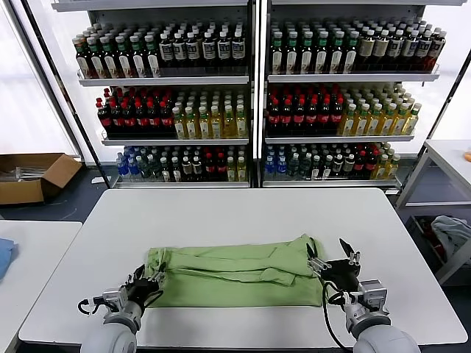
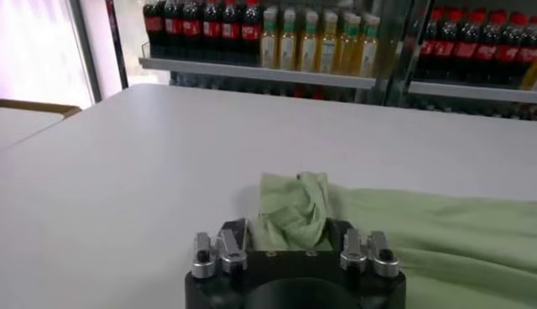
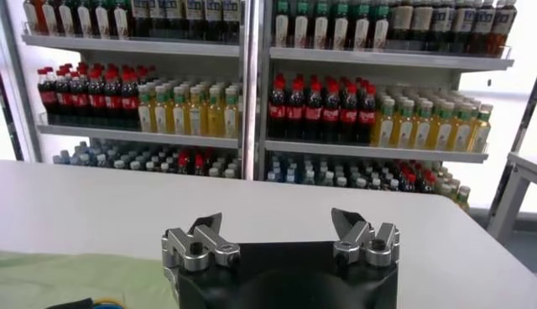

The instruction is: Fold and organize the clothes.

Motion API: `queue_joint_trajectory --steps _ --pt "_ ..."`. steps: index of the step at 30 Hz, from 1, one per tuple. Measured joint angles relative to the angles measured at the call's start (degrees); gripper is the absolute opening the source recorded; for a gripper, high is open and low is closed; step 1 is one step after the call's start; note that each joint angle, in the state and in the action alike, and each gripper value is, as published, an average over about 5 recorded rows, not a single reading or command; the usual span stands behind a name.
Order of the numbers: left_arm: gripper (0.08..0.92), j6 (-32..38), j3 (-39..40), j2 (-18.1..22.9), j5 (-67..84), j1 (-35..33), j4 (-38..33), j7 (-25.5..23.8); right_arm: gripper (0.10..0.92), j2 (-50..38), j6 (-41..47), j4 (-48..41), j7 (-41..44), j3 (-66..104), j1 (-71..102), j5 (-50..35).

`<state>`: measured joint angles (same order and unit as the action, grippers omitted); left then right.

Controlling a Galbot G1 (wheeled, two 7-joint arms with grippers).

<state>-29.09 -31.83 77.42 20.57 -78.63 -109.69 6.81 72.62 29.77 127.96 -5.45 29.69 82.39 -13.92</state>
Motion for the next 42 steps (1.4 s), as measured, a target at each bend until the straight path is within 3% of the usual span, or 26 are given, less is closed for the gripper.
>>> queue_joint_trajectory --steps 13,16,26,38,42 --pt "0.167 0.9 -0.6 -0.2 0.1 -0.4 1.1 -1.3 0.823 -0.1 -0.2 0.1 -0.2 0.3 -0.4 -0.2" --pt "0.114 1.3 -1.0 -0.6 -0.2 -0.7 1.3 -1.8 0.823 -0.2 -0.3 0.0 -0.2 0.4 -0.6 -0.2" --pt "0.108 3.2 -6.2 -5.1 0.5 -2.4 1.2 -3.7 0.823 -0.7 -0.3 -0.7 -0.5 0.4 -1.7 -0.8" --pt "0.108 5.2 -21.3 -22.3 2.2 -4.7 5.0 -6.0 0.823 -0.3 -0.3 -1.3 -0.6 -0.3 -2.7 -1.1" --pt "0.108 5.2 -24.0 -26.1 2.3 -5.1 5.6 -6.2 0.823 -0.2 -0.3 -1.2 -0.7 -0.4 -2.5 -1.1"
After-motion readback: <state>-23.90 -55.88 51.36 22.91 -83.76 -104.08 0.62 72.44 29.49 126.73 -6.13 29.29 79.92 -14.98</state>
